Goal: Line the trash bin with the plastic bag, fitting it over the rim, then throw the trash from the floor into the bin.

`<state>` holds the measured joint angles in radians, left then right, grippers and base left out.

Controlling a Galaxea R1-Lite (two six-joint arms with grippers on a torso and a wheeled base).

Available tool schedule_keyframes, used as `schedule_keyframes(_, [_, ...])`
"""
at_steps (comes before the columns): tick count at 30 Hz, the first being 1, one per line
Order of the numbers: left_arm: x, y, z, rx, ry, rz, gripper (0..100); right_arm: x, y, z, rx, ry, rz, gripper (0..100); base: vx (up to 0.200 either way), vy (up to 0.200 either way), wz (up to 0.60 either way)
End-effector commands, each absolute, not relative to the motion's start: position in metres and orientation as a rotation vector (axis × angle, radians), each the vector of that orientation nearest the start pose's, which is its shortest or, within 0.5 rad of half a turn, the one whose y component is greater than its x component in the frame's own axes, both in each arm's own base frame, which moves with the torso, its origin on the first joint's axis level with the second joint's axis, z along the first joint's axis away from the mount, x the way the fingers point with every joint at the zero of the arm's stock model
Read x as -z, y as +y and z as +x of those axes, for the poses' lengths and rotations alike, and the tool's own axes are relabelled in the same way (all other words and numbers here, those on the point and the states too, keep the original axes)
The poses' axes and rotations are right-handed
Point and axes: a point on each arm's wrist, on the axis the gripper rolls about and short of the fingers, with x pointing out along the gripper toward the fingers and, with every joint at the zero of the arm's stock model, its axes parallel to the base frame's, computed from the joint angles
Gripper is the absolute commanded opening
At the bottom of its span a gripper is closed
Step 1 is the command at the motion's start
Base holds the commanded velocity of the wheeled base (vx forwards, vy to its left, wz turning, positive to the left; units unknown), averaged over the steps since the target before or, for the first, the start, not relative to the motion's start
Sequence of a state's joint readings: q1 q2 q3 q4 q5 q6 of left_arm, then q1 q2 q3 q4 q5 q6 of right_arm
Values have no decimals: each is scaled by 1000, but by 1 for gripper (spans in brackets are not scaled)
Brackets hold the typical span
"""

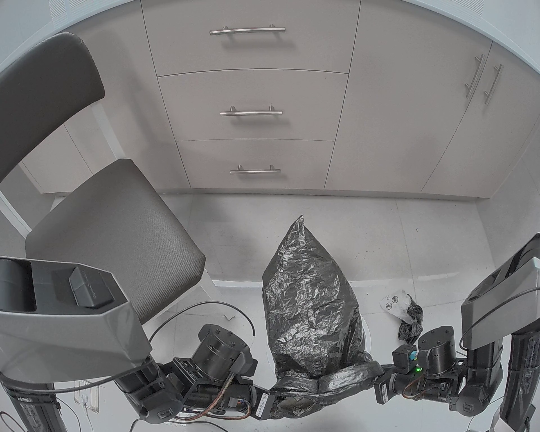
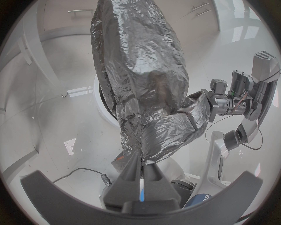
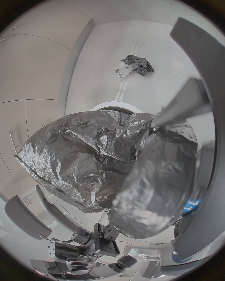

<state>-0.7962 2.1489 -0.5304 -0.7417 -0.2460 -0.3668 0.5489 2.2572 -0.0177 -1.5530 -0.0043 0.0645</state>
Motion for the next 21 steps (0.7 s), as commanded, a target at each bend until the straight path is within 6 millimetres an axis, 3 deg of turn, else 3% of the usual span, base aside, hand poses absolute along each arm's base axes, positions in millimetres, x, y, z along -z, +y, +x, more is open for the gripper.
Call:
schedule_keyframes(1, [10, -214, 203, 790, 1063, -69, 0, 18, 114, 185, -505, 692, -130, 100, 0, 0, 0])
schedule_keyframes(5, [10, -212, 201, 796, 1070, -70, 0, 9, 118, 184, -514, 658, -97, 100, 0, 0, 0])
schedule_keyframes(8, [8, -213, 202, 808, 1040, -84, 0, -17, 119, 182, -525, 547, -57, 100, 0, 0, 0])
schedule_keyframes(14, [8, -212, 204, 806, 1031, -91, 0, -38, 130, 160, -618, 532, -66, 100, 0, 0, 0])
schedule_keyframes(16, [8, -211, 203, 804, 1032, -90, 0, -54, 140, 150, -639, 472, -64, 100, 0, 0, 0])
schedule_keyframes(21, [7, -211, 203, 807, 1026, -90, 0, -81, 157, 160, -603, 325, -23, 100, 0, 0, 0])
